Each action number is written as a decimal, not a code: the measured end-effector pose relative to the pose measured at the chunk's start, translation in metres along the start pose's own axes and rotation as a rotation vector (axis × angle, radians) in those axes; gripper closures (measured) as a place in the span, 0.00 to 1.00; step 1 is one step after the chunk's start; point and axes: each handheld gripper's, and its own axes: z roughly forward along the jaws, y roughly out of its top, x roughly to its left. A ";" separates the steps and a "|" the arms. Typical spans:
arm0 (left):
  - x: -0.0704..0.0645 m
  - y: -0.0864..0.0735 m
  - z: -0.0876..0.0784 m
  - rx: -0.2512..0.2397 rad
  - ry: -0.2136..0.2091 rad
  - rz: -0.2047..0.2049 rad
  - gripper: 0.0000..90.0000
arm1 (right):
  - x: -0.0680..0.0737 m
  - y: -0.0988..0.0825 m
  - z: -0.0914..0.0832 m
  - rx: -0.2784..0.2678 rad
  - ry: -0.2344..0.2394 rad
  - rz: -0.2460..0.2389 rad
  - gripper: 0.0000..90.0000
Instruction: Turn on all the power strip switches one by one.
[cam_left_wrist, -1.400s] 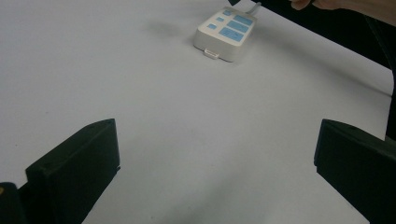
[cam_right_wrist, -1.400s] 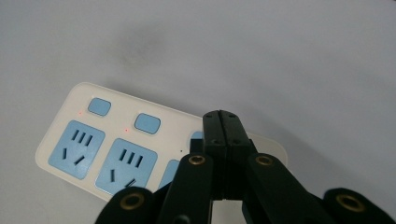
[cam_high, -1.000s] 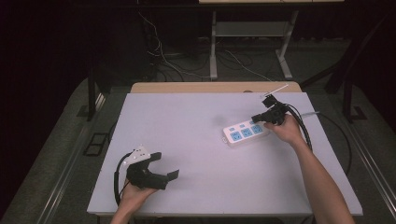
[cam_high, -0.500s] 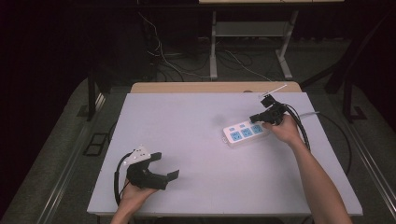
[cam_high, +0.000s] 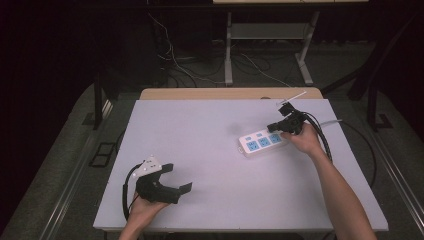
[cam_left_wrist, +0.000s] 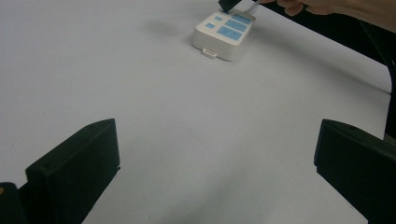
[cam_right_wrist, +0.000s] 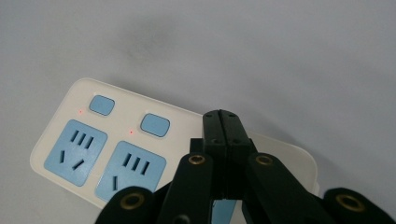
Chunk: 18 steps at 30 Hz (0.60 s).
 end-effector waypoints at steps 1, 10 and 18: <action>0.000 0.000 0.000 0.000 0.000 0.000 0.00 | 0.000 0.000 0.000 0.000 -0.003 -0.002 1.00; 0.000 0.000 0.000 -0.001 0.000 0.001 0.00 | 0.002 0.000 0.001 0.006 -0.013 -0.010 1.00; 0.000 0.000 -0.001 -0.003 0.000 0.003 0.00 | 0.003 0.000 0.001 0.011 -0.026 -0.015 1.00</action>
